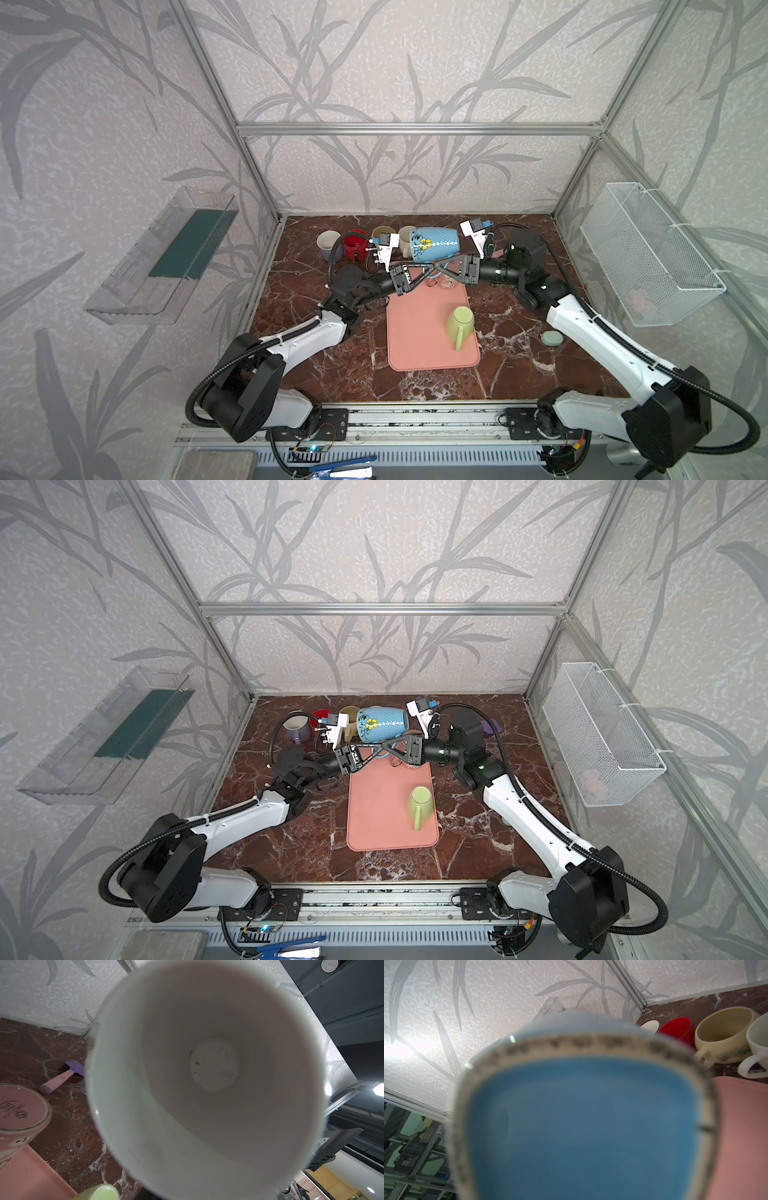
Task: Turn the mug right side up
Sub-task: 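Close the left gripper on the blue mug while the right gripper holds it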
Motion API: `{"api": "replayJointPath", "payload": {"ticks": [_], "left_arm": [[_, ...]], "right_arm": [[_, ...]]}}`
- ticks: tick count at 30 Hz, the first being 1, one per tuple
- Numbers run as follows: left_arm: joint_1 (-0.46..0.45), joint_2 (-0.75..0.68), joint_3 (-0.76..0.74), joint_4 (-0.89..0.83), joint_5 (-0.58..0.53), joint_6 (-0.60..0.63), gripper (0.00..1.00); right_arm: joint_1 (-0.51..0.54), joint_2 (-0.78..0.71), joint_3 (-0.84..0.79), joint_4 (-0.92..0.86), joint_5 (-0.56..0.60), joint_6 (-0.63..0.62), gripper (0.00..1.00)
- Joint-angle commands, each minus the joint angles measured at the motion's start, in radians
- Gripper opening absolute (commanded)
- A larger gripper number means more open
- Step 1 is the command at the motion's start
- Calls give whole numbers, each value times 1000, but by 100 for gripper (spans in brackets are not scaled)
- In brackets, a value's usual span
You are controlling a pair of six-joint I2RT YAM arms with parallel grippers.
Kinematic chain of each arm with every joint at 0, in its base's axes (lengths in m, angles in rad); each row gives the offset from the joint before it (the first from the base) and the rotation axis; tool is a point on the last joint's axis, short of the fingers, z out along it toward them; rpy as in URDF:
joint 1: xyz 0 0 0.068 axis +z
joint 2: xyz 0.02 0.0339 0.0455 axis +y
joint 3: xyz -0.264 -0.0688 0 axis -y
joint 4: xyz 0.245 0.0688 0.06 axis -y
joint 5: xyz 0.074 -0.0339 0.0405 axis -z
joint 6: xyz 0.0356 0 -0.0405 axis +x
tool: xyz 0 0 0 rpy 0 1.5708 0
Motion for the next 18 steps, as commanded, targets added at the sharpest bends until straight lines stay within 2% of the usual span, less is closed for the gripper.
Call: {"api": "replayJointPath", "payload": {"ticks": [1, 4, 7, 16, 18], "left_arm": [[-6, 8, 44, 62, 27, -14, 25], [-6, 9, 50, 57, 31, -15, 17], [-7, 11, 52, 52, 31, -17, 1], [-8, -15, 19, 40, 5, -8, 0], [-8, -28, 5, 22, -8, 3, 0]], "right_arm": [[0, -16, -2, 88, -36, 2, 0], [1, -8, -7, 96, -37, 4, 0], [1, -4, -16, 97, -34, -1, 0], [0, 1, -38, 91, -10, -22, 0], [0, 3, -43, 93, -9, -23, 7]]}}
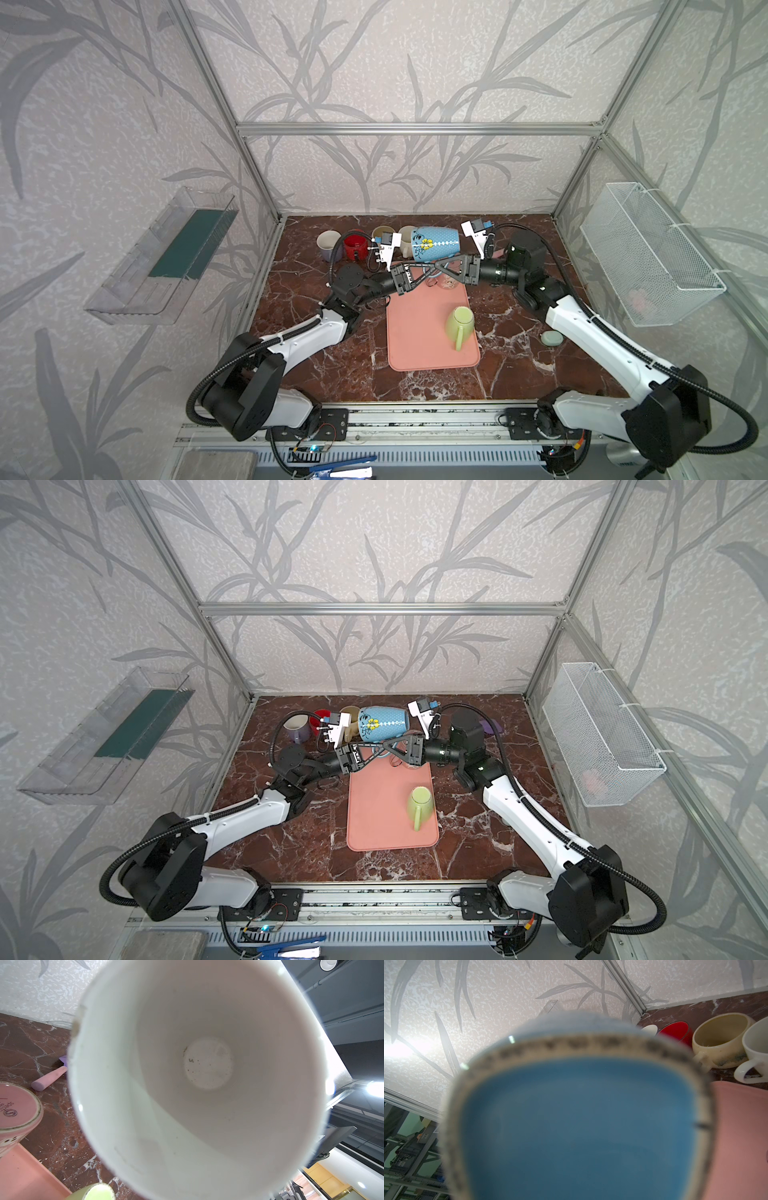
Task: Turn the mug right side up
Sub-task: 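Close the left gripper on the blue mug while the right gripper holds it, then release the right gripper to the green mug while the left gripper takes the blue mug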
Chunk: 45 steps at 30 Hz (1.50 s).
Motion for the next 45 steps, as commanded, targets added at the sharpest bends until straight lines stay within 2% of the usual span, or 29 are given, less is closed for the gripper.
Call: {"api": "replayJointPath", "payload": {"ticks": [1, 4, 10, 19, 24, 32, 39, 45], "left_arm": [[-4, -42, -17, 25, -30, 17, 0], [-5, -65, -38, -11, -52, 34, 0], [-3, -97, -86, -39, -110, 51, 0], [21, -151, -110, -123, -164, 85, 0], [53, -209, -76, -346, -185, 153, 0], [78, -298, 21, -735, -239, 323, 0], [106, -266, 163, -1001, -272, 458, 0], [111, -175, 341, -1252, -352, 589, 0]], "right_arm": [[5, 2, -17, 44, -14, -23, 12], [5, 4, -27, 47, -11, -26, 25], [5, 10, -54, 39, 4, -44, 43], [3, -6, -89, -13, 63, -98, 55], [-4, -55, -113, -105, 169, -168, 56], [-4, -138, -174, -174, 276, -249, 75], [-4, -148, -189, -232, 318, -280, 81], [-5, -152, -208, -264, 364, -294, 87]]}}
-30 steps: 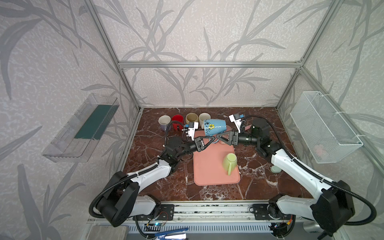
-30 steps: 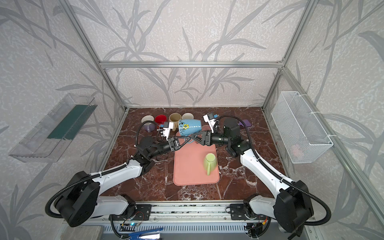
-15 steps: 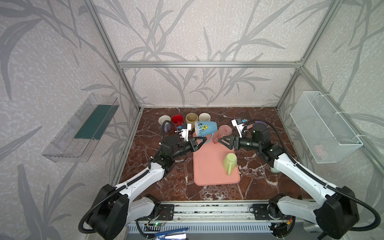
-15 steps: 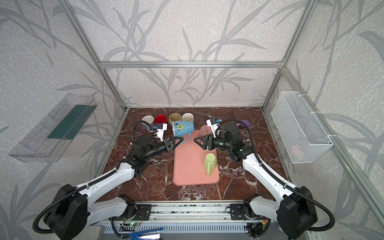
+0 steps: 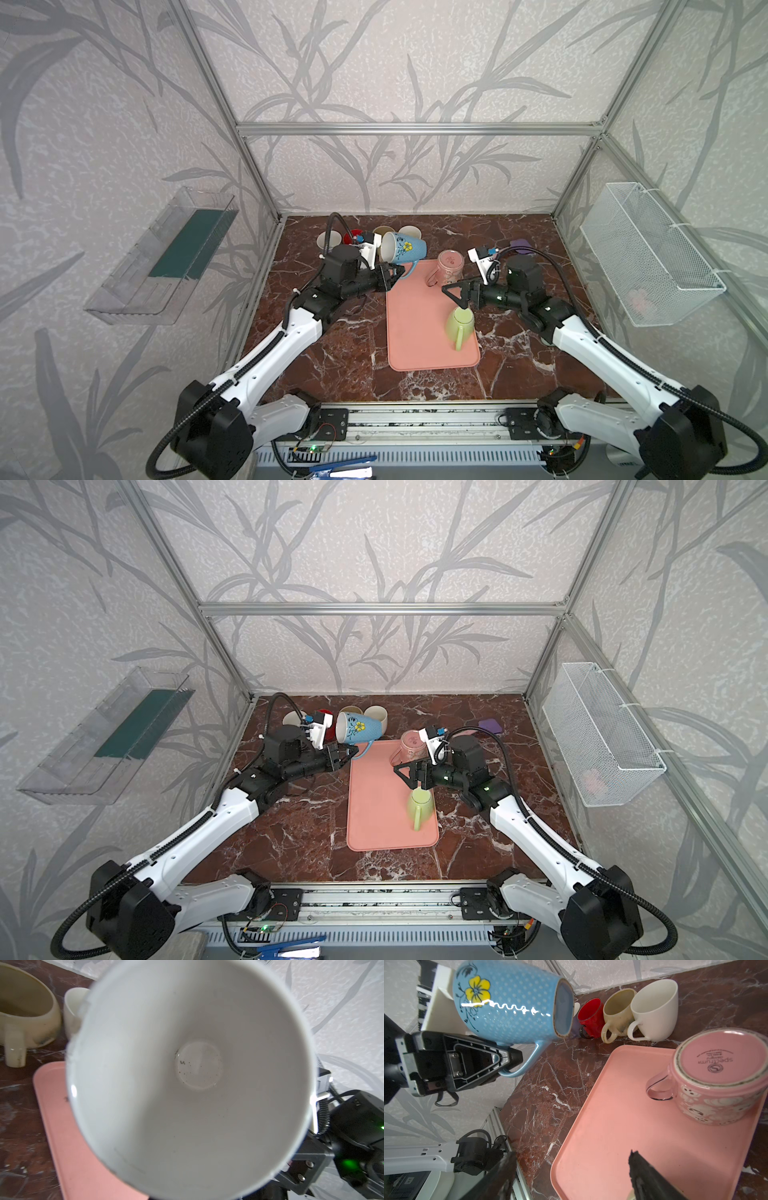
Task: Turn the mug right side up
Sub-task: 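Release the right gripper to the green mug while the left gripper takes the blue mug, then carry the blue mug upright with the left gripper to the end of the mug row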
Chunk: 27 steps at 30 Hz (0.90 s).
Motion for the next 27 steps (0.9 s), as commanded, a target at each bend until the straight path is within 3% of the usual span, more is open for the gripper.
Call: {"api": "replayJointPath", "payload": {"ticks": [1, 6, 27], "left_arm": [[5, 39, 124, -145, -70, 132, 0], [7, 149, 285, -315, -158, 205, 0], [-25, 639, 956, -758, -344, 407, 0]], "right_arm": [[-3, -26, -15, -38, 47, -28, 88], [-3, -37, -35, -48, 62, -42, 100], [-2, -49, -78, -44, 107, -44, 99]]}}
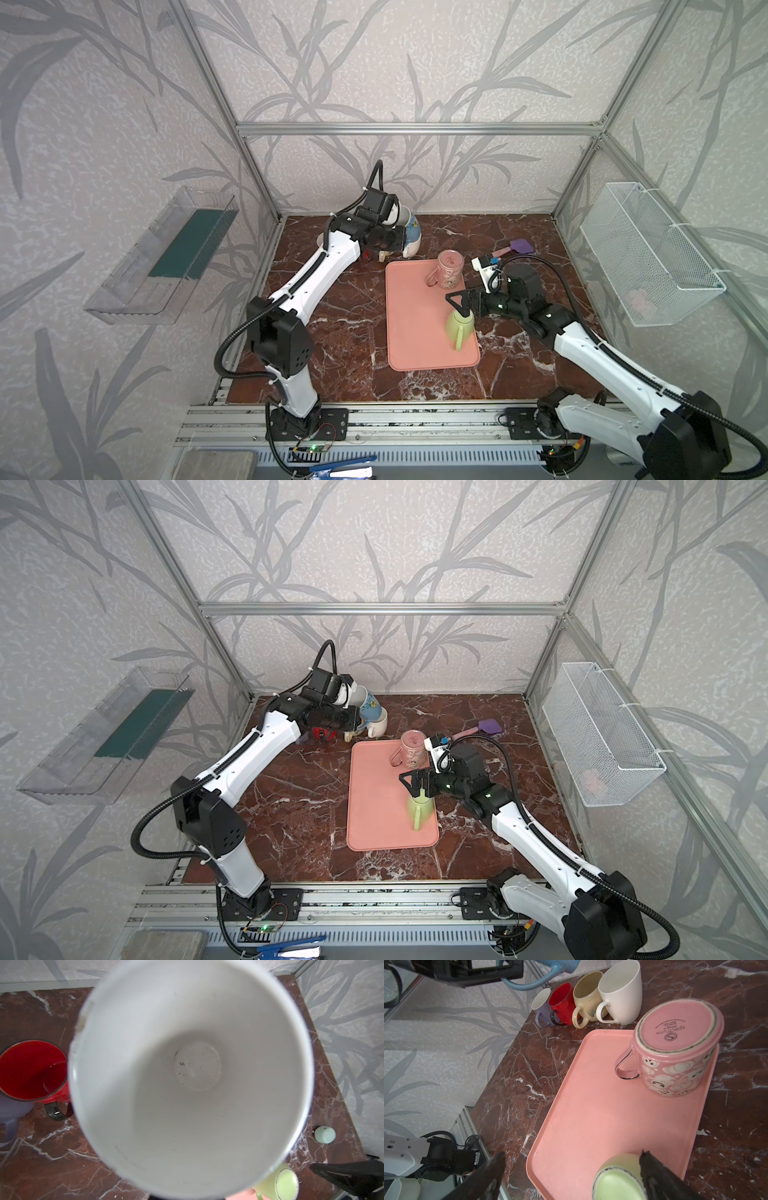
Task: Turn the mug right side up
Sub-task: 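Carry the blue mug upright with the left gripper to the end of the mug row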
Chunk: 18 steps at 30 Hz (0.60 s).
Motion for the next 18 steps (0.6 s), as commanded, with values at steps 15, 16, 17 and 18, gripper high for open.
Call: {"api": "replayJointPath", "payload": {"ticks": [15, 16, 17, 18], "left_arm": [[-75, 409, 599, -322, -183, 178, 0], [-76, 426, 619, -330, -184, 184, 0], [-78, 441, 637, -333, -183, 187, 0], [-77, 453, 651, -336, -184, 191, 0]], "right_arm": [[-2, 21, -7, 16, -28, 0, 99], [-2, 24, -6, 14, -30, 1, 99], [-2, 27, -5, 12, -32, 1, 99], [-3, 28, -4, 11, -33, 3, 99]]}}
